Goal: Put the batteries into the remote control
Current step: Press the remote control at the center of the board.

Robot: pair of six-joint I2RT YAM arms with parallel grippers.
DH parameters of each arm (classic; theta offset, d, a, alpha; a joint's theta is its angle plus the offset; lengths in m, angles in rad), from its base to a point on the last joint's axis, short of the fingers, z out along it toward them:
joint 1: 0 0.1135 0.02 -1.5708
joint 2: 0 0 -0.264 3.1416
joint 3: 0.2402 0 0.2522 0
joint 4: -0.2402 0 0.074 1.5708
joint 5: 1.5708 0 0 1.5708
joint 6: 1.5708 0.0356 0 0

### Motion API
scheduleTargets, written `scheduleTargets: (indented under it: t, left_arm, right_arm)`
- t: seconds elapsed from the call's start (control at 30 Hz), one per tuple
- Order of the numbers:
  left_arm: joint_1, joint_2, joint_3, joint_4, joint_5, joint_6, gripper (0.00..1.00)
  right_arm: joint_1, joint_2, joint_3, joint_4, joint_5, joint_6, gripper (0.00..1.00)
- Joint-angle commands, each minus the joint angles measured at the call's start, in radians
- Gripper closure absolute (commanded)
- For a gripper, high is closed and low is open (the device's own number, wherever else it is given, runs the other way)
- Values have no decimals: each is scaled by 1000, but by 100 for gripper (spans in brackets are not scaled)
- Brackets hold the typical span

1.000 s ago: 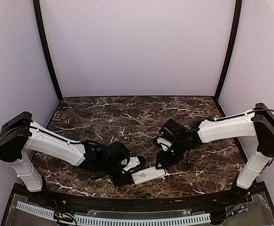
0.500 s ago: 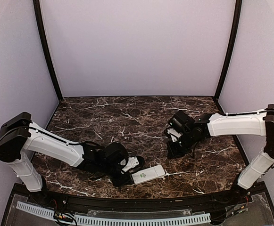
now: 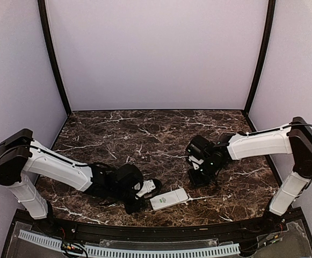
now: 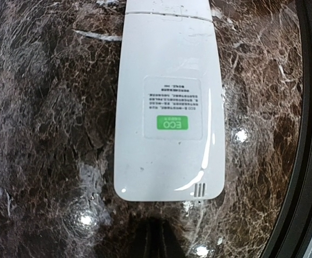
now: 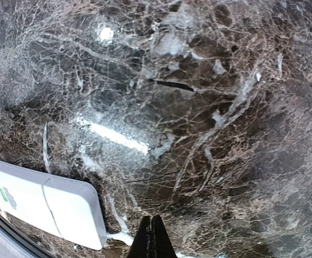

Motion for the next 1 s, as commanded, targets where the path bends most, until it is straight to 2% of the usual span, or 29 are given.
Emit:
scheduleTargets:
  t: [0.0, 0.47, 0.6, 0.73, 0.97]
  left_arm:
    - [-5, 10, -13, -53, 23, 6, 100]
    - [-5, 16, -10, -54, 30, 7, 100]
    - [-5, 45, 12, -43, 53, 13, 100]
    - [-10, 98, 78, -39, 101, 33, 100]
    - [-11, 101, 84, -26, 97, 40, 100]
  right_arm:
    - [7, 6, -13, -18, 32, 22, 100]
    - [26, 35, -18, -21, 33, 41, 100]
    - [124, 103, 22, 17, -18, 78, 100]
    - [225, 201, 147, -27, -14, 103, 100]
    - [236, 188, 146, -24, 4, 133, 100]
